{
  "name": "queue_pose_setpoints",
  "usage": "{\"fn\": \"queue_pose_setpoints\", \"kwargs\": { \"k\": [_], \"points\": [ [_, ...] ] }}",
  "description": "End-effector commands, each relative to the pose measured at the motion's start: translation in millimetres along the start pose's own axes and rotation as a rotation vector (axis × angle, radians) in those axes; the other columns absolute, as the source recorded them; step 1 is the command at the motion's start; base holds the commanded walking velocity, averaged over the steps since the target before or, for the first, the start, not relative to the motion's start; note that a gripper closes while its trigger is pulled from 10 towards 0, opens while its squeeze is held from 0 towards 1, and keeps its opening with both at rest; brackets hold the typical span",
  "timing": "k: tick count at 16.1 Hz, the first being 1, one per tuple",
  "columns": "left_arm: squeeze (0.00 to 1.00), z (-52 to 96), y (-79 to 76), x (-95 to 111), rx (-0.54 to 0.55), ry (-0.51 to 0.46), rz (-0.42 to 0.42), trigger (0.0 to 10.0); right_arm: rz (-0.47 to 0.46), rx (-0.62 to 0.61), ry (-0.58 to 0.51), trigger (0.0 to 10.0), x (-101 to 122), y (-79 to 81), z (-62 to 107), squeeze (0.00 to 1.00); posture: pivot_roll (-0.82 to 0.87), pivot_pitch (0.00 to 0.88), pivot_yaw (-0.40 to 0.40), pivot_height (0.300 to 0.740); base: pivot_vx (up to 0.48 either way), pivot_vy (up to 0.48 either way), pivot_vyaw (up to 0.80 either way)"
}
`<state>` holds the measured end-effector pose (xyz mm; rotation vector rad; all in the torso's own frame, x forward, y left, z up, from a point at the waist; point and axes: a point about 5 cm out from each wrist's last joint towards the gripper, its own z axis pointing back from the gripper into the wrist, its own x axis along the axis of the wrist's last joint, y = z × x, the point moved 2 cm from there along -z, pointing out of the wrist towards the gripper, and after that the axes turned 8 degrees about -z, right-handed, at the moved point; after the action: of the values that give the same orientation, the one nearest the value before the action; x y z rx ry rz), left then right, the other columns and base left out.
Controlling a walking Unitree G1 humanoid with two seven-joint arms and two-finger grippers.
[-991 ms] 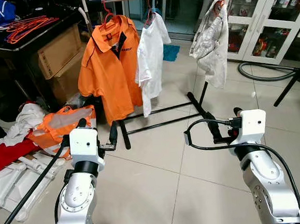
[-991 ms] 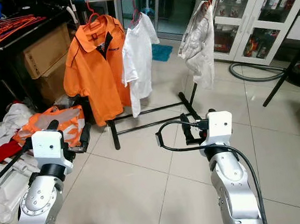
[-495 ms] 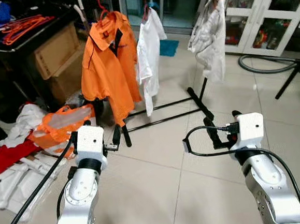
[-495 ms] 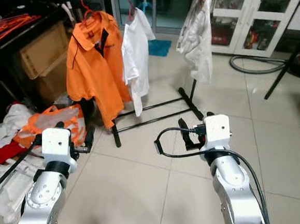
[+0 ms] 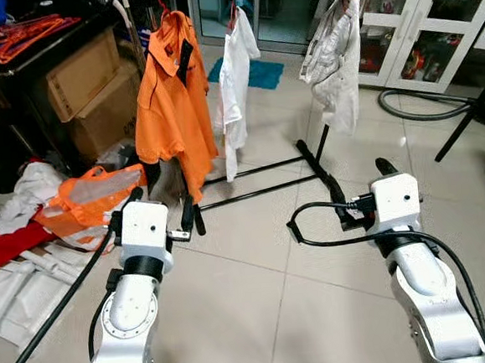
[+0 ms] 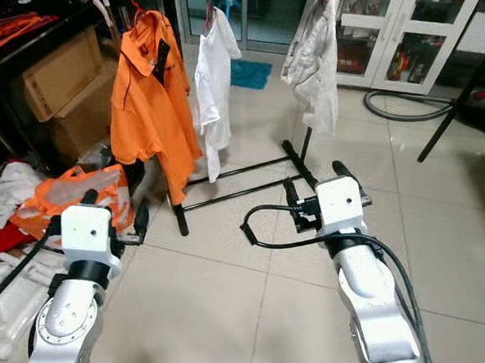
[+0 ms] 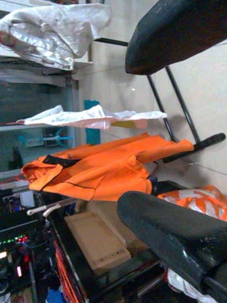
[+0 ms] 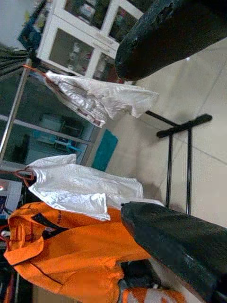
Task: Hang hanger
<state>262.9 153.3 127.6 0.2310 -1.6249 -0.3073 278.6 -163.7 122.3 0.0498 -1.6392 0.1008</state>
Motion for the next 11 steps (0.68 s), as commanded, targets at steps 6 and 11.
{"fn": "queue_pose_setpoints", "kwargs": {
  "k": [6,11],
  "points": [
    [0.0,-0.6,7.9,16,0.026,-0.038,-0.008,10.0,-0.166,-0.025,0.027,10.0,-5,-6.6,-3.3,0.0,0.03,0.046,-0.031,0.74,0.379,0.0,-0.67],
    [0.0,-7.0,15.9,21,0.044,-0.032,-0.035,10.0,-0.126,0.044,0.039,10.0,-6,6.7,-6.3,0.0,0.05,0.037,-0.012,0.74,0.415,0.0,0.16]
  ]
}}
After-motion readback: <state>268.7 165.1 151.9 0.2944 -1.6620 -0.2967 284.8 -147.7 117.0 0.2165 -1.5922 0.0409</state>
